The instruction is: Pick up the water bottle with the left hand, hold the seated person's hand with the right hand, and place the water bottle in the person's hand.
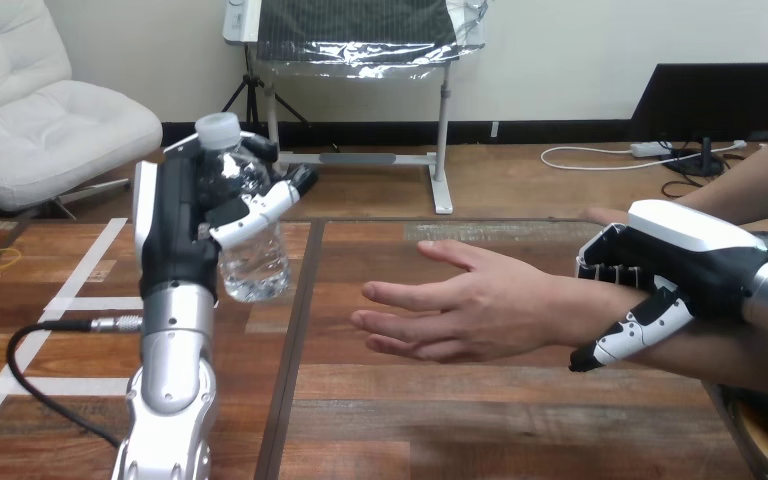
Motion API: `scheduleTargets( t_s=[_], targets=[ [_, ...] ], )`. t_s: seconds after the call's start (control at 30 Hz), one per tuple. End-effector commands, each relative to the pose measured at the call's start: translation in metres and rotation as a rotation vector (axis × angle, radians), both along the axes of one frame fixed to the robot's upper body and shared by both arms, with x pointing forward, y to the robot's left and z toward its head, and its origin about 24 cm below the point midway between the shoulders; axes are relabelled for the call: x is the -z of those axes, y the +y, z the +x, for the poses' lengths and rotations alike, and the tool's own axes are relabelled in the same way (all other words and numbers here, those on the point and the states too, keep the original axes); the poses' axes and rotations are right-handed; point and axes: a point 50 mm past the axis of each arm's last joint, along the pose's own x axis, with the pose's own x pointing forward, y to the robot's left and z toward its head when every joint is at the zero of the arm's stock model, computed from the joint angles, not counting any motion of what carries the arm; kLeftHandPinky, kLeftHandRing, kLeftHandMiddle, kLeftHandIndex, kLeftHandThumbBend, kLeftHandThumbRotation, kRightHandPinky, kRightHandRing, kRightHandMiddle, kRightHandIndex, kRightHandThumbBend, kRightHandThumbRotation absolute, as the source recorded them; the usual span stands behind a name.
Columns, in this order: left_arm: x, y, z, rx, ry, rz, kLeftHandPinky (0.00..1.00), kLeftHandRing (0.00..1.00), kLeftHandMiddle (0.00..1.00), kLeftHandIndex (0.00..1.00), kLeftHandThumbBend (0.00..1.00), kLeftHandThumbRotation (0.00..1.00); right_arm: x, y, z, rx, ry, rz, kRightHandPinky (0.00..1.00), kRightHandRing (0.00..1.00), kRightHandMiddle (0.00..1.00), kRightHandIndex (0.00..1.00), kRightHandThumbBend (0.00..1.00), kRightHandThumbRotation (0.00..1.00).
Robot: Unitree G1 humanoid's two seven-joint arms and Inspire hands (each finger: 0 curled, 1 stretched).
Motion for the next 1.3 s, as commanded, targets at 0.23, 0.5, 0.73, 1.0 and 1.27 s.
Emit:
scheduleTargets(
  t_s=[0.23,0.5,0.73,1.0,1.27],
  targets=[
    [-0.032,-0.018,0.017,0.066,-0.122,-0.018,0.26,0.32,0.38,0.43,0.66,0.0,-0.002,-0.013,0.004,0.072,0.0,-0.004,0.28,0.32,0.38,0.42,0.87,0.3],
    [-0.035,-0.026,0.022,0.093,-0.121,-0.036,0.27,0.33,0.39,0.43,0.64,0.0,-0.003,-0.012,0.004,0.065,-0.002,0.005,0.29,0.34,0.39,0.42,0.86,0.29],
    [-0.035,-0.035,0.027,0.126,-0.109,-0.065,0.27,0.33,0.39,0.43,0.63,0.0,-0.004,-0.01,0.005,0.051,-0.008,0.002,0.28,0.33,0.39,0.42,0.86,0.29],
    [-0.03,-0.056,0.035,0.192,-0.052,-0.11,0.28,0.34,0.4,0.45,0.64,0.0,-0.007,-0.001,0.007,0.026,-0.018,0.003,0.28,0.33,0.39,0.42,0.86,0.3],
    [-0.026,-0.07,0.038,0.225,-0.041,-0.098,0.29,0.35,0.41,0.46,0.66,0.0,-0.009,0.005,0.009,0.018,-0.019,0.003,0.3,0.34,0.4,0.43,0.87,0.32]
  ],
)
